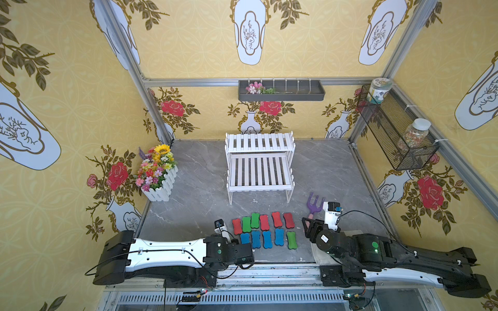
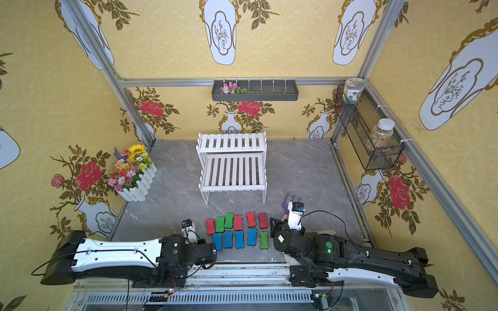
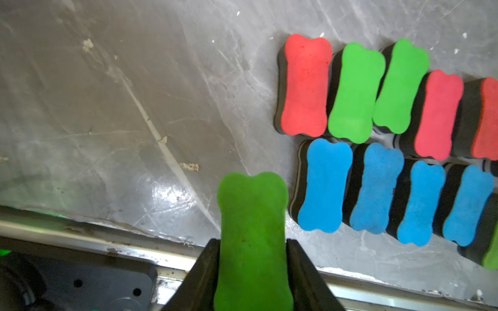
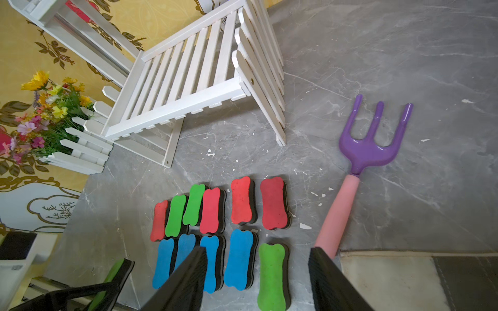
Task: Remove the whiteboard erasers from the shelf
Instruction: Place the whiteboard eraser at the center of the board.
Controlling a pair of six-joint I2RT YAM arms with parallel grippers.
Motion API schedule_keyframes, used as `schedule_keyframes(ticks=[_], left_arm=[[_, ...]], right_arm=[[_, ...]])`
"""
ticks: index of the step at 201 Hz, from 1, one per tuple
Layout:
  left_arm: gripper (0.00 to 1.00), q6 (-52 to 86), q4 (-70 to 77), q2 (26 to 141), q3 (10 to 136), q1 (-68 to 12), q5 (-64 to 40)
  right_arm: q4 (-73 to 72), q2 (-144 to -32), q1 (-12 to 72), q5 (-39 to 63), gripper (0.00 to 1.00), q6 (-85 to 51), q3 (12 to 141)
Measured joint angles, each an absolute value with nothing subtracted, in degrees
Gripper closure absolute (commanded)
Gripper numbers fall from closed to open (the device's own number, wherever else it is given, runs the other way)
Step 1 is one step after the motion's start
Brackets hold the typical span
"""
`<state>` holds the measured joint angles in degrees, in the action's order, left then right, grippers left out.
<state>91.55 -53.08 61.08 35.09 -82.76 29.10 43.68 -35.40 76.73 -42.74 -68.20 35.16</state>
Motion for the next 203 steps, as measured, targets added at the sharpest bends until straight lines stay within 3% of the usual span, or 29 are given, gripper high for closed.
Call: schedule_keyframes(ticks=[73, 125, 203], left_arm=[[0.56, 82.8, -43.5, 64.9, 33.0, -76.4, 24.1], [0.55, 77.5, -42.9, 72.3, 34.9, -75.8, 23.8], [0.49, 74.0, -43.9, 74.5, 35.7, -75.2, 26.0]], right_arm=[[45.1, -34.5, 76.7, -43.8, 0.35, -67.7, 35.6], [45.4, -35.2, 76.7, -43.9, 0.35, -67.9, 36.5], [45.4, -37.1, 76.7, -44.3, 0.34, -67.9, 37.6]])
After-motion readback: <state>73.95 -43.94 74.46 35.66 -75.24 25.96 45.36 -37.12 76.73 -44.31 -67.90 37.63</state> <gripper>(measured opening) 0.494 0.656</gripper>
